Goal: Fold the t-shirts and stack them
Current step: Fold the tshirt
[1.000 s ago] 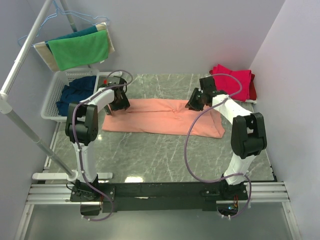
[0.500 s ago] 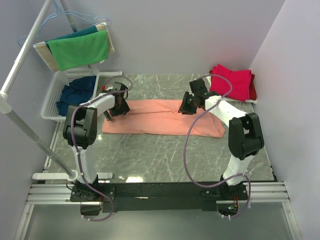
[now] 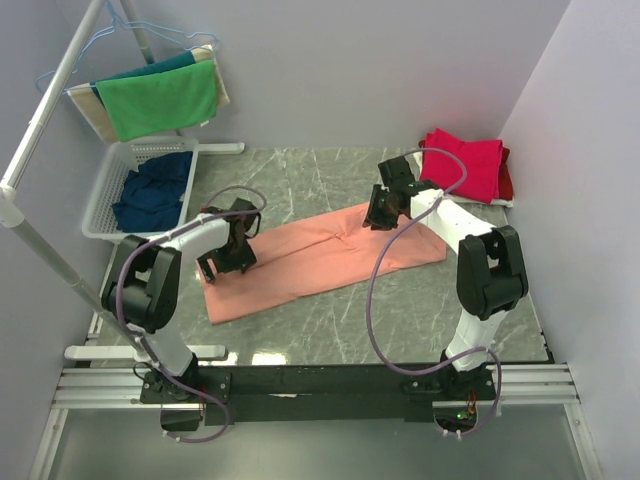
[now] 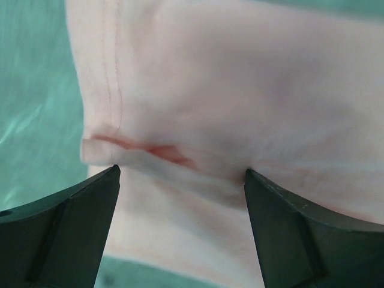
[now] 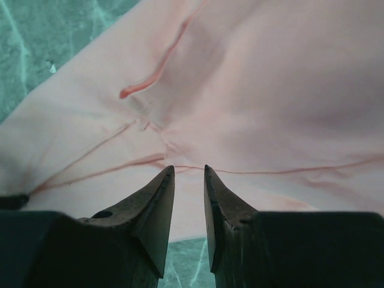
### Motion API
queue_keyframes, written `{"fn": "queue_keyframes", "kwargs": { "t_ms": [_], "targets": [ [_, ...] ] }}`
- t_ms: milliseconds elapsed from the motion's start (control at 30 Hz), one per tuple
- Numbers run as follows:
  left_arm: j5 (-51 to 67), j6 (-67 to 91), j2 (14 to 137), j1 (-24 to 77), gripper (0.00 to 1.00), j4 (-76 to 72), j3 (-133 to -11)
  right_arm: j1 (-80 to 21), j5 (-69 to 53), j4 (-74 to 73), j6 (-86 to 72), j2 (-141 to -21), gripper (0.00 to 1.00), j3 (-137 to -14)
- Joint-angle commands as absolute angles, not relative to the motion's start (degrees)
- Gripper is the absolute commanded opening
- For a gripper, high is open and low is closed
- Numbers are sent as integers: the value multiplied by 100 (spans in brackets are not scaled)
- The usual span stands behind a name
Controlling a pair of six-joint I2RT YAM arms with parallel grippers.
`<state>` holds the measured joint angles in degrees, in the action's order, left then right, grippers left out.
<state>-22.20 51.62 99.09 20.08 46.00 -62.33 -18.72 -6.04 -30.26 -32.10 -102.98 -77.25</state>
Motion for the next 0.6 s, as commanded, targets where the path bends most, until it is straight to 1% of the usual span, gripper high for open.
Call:
{"fn": "queue_keyframes", "kwargs": {
  "t_ms": [0, 100, 133, 167, 233, 300, 400, 500, 533, 567],
  "targets": [
    [-2039, 5335, 9291, 2767, 90, 5782, -6109, -1820, 444, -3541, -3252, -10239, 34, -8235],
    [-1802, 5475, 9053, 3119, 90, 6037, -5977, -1758, 842, -4041, -3331, -10669, 34, -8708],
    [-1680, 5554, 9001, 3181, 89, 6073, -5942, -1749, 1140, -4365, -3383, -10818, 34, -9006],
    [-1661, 5607, 8869, 3295, 89, 6169, -5933, -1749, 1238, -4516, -3366, -11141, 34, -9165],
    [-1705, 5765, 8728, 3410, 89, 6257, -6003, -1749, 1545, -5015, -3462, -11468, 34, -9604],
    [-1898, 5827, 8473, 3498, 90, 6301, -6126, -1758, 1608, -5194, -3472, -11812, 34, -9755],
    [-2266, 5880, 8253, 3489, 90, 6424, -6380, -1775, 1661, -5195, -3586, -11839, 34, -9572],
    [-2504, 5880, 8104, 3498, 90, 6451, -6574, -1775, 1653, -4835, -3648, -11506, 41, -8906],
    [-2531, 5871, 8086, 3498, 90, 6442, -6609, -1767, 1696, -4790, -3674, -11444, 43, -8842],
    [-2540, 5845, 8069, 3489, 90, 6434, -6653, -1775, 1696, -4790, -3665, -11391, 44, -8798]
  ]
}}
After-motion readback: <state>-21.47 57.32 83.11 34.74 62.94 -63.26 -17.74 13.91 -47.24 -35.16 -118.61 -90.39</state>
